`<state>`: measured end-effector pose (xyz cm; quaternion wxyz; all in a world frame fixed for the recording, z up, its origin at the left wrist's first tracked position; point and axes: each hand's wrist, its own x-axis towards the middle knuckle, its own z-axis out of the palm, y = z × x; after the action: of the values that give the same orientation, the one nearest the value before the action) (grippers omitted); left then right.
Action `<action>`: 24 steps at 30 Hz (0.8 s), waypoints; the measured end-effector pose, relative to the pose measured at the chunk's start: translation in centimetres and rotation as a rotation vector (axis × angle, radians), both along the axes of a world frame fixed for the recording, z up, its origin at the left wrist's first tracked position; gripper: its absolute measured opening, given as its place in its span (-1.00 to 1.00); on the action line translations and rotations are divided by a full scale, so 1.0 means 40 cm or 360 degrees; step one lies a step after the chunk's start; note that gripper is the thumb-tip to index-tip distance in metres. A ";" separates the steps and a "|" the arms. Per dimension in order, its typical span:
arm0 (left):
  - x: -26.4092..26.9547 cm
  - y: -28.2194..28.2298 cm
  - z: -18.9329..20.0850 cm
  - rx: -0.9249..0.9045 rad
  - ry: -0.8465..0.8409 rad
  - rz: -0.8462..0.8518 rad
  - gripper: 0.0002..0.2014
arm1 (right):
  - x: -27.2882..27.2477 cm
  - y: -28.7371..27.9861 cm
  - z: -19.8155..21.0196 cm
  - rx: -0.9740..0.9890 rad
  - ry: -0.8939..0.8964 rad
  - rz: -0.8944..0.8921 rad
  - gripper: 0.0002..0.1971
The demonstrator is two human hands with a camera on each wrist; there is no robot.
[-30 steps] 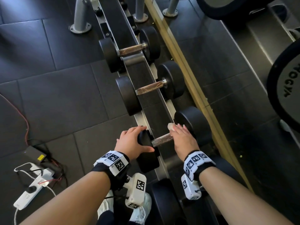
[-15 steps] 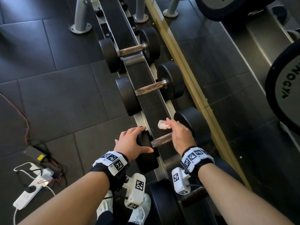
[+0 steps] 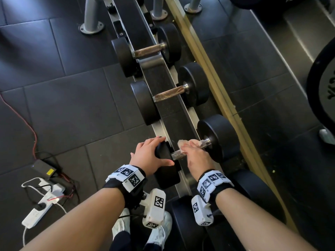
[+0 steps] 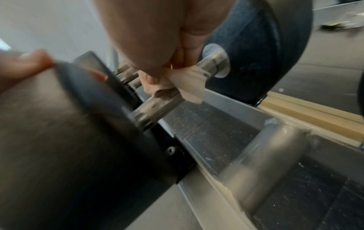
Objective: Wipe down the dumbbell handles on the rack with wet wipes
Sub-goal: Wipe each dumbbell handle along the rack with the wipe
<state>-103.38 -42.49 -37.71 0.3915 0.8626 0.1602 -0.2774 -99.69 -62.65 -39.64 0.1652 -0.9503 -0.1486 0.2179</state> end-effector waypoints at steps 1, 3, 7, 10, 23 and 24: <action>0.000 0.000 -0.001 -0.0007 0.0000 0.0000 -0.07 | -0.007 0.007 0.004 0.0040 0.0044 0.0066 -0.52; 0.000 0.000 -0.002 -0.0027 -0.0002 0.0009 -0.06 | 0.000 0.007 0.026 0.0056 0.0173 0.0214 -0.48; 0.002 0.001 0.001 -0.0035 -0.0009 0.0008 -0.07 | 0.051 -0.039 0.063 -0.0083 0.0096 0.0233 -0.55; 0.001 0.001 0.003 -0.0030 -0.0003 -0.0002 -0.08 | 0.043 -0.037 0.057 -0.0153 0.0089 0.0030 -0.56; 0.004 0.003 -0.005 0.0024 -0.0022 -0.0027 -0.06 | 0.011 -0.040 0.040 -0.0198 0.0156 -0.0133 -0.52; 0.005 0.002 -0.005 0.0030 -0.0024 -0.0027 -0.06 | -0.013 -0.022 0.039 -0.0113 0.0185 -0.0127 -0.59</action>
<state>-103.17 -42.40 -37.93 0.3823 0.8697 0.1525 -0.2726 -100.20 -63.51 -38.08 0.1484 -0.9464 -0.0930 0.2713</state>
